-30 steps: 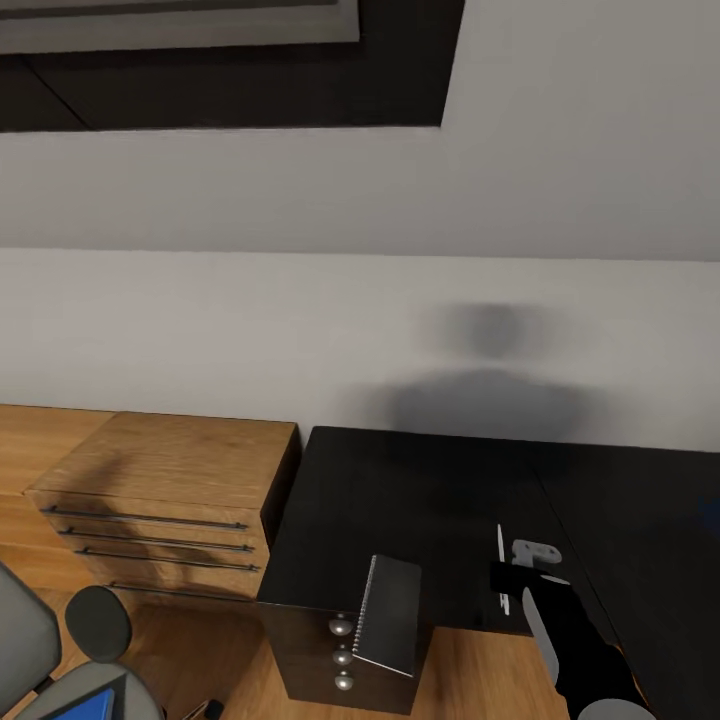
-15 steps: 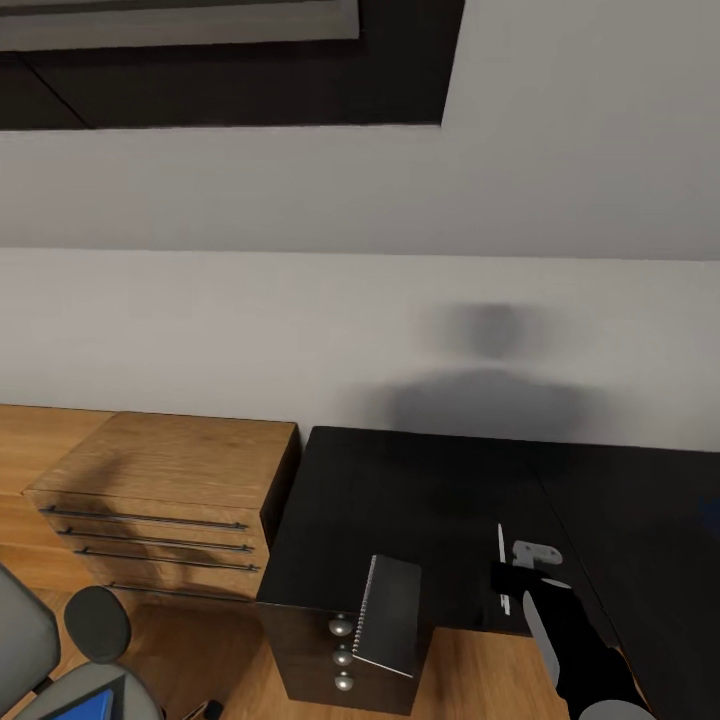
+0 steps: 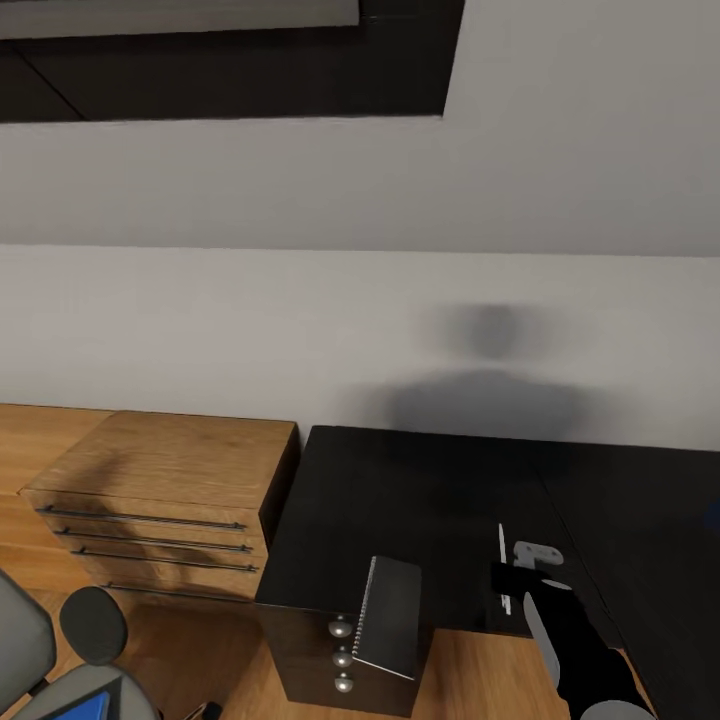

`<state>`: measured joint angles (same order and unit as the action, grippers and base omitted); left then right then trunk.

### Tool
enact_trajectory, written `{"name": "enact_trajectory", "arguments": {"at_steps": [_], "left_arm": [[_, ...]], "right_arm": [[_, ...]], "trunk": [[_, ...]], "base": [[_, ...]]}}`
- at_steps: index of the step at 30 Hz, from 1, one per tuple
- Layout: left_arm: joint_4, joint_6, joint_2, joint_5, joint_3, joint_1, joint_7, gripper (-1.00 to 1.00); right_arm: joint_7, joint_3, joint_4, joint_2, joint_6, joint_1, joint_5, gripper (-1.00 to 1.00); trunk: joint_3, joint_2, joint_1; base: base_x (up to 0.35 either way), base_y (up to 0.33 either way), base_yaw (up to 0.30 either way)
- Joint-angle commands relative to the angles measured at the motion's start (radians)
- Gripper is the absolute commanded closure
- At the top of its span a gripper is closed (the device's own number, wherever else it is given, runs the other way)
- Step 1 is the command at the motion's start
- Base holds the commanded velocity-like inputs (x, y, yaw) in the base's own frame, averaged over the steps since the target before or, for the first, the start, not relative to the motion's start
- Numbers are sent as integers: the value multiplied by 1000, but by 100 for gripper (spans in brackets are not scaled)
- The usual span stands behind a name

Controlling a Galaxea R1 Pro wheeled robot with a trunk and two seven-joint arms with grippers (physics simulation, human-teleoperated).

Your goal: In the bedroom, organize the workspace by keeping the computer under the desk, ensuring the monitor is on the desk, placing the keyboard on the desk next to the monitor, placing the mouse on the desk next to the keyboard, moving the folder from the swivel chair onto the desk next to the mouse, stacking the notebook on top of the folder with the pen on top of the notebook, and positioning the swivel chair next to the desk.

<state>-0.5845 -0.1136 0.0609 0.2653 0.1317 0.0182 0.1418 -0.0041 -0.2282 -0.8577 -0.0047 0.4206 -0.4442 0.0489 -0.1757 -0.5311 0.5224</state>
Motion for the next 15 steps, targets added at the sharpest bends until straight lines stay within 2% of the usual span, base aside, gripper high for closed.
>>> {"name": "enact_trajectory", "arguments": {"at_steps": [1,15], "left_arm": [[0,-4,-1,10,8,1,8,-100],[0,-5,-1,10,8,1,8,-100]], "right_arm": [[0,0,-1,0,5,-1,3,100],[0,0,-1,-2,4,-1,3,100]], "trunk": [[-5,-9,4],[-49,-107,58]], "base": [[0,0,0],[0,0,0]]}}
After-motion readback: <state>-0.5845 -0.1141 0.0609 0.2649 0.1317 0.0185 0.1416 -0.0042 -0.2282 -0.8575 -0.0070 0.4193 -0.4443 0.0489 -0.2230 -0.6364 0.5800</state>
